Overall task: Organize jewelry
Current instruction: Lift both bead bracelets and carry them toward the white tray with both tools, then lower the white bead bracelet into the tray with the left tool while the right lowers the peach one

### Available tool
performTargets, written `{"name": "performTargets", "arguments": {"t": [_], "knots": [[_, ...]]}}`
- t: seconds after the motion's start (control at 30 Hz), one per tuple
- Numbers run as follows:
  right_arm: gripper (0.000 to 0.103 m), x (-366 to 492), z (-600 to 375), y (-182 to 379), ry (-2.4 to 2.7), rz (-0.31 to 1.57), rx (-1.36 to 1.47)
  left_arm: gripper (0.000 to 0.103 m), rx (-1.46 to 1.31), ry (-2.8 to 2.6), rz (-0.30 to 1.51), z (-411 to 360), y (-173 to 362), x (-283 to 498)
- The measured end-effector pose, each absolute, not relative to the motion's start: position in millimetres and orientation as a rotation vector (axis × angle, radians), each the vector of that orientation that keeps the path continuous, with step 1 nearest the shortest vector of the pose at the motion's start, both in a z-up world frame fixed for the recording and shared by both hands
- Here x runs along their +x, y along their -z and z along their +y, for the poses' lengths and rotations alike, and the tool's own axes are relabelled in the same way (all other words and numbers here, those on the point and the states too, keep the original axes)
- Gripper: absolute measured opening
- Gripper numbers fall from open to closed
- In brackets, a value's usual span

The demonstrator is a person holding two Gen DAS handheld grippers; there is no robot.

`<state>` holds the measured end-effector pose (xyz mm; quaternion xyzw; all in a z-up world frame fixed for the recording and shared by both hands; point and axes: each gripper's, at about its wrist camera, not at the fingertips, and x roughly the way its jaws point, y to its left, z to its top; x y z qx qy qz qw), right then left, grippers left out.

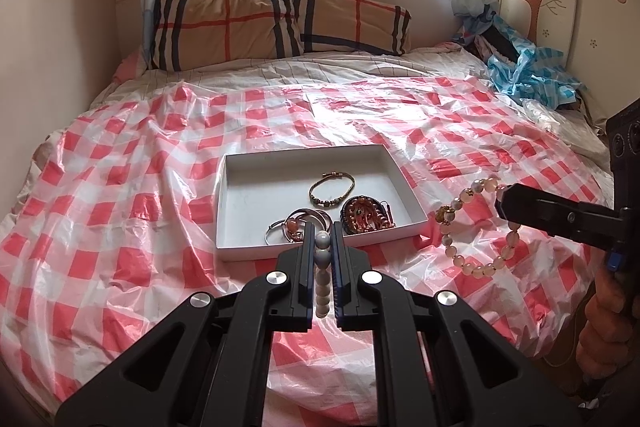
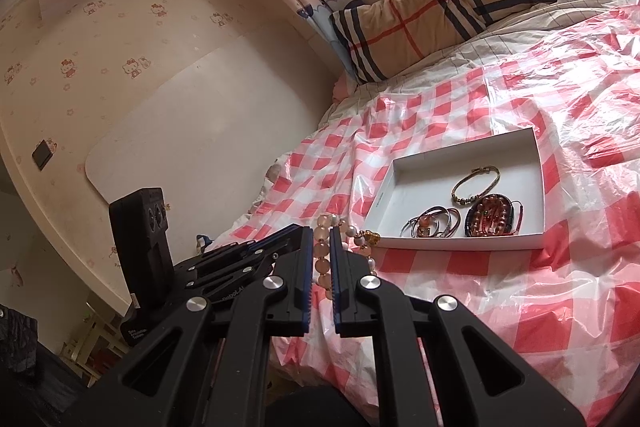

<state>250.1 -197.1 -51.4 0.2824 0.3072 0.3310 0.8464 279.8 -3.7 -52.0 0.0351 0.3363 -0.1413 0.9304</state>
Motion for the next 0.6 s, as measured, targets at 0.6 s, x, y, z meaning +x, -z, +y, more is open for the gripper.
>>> {"name": "performTargets", "arguments": {"t": [0.6], "knots": [[0.009, 272.5, -195.3, 63.7, -0.689, 0.652, 0.593, 0.007, 0.072, 0.282, 0.697, -10.6, 69.7, 323.0]]}}
